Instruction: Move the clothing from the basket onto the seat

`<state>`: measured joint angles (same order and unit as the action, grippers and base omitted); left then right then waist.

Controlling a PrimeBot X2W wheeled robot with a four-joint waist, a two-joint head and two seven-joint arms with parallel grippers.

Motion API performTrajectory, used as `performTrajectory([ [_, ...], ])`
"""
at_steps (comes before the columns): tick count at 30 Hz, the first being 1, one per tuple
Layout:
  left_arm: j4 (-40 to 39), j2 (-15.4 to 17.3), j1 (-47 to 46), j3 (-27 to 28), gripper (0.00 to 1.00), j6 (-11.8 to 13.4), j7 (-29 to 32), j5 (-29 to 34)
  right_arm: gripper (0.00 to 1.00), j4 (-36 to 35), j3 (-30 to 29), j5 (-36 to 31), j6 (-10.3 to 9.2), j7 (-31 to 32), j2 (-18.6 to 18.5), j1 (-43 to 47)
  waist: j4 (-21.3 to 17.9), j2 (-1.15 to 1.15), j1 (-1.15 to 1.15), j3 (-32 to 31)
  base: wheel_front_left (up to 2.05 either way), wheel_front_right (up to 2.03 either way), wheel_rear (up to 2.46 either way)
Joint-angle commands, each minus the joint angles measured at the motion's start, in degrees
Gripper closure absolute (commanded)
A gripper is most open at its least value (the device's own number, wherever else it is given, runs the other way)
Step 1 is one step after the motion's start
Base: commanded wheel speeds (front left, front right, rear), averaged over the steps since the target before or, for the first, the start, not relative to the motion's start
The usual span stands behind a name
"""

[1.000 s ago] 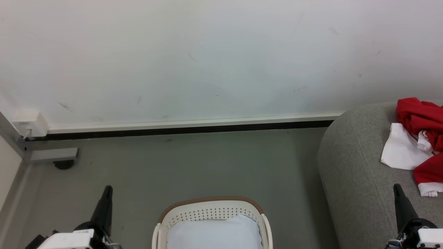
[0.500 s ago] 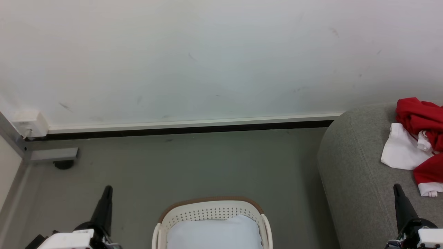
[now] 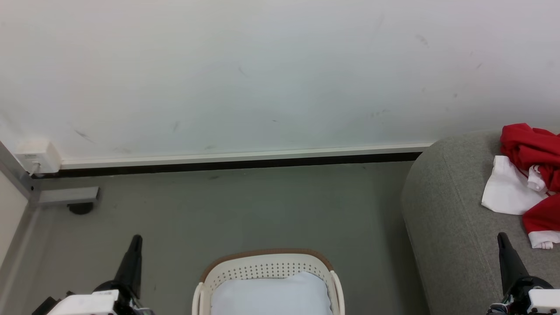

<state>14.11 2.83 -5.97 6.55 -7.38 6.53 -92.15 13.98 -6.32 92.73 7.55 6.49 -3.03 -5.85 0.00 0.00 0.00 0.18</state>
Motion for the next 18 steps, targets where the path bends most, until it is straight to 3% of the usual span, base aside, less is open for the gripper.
performTrajectory([
  [1,-0.17,0.11,-0.42,0.20,1.00,-0.21,0.25,-0.43,1.00,0.15,-0.24,-0.42,-0.12,0.09,0.06,-0.74,0.00,0.00,0.00,0.00,0.00,0.00,0.00],
  [18,-0.17,0.10,-0.42,0.20,1.00,-0.21,0.26,-0.41,1.00,0.15,-0.28,-0.45,-0.12,0.15,0.09,-0.75,0.00,0.00,0.00,0.00,0.00,0.00,0.00],
])
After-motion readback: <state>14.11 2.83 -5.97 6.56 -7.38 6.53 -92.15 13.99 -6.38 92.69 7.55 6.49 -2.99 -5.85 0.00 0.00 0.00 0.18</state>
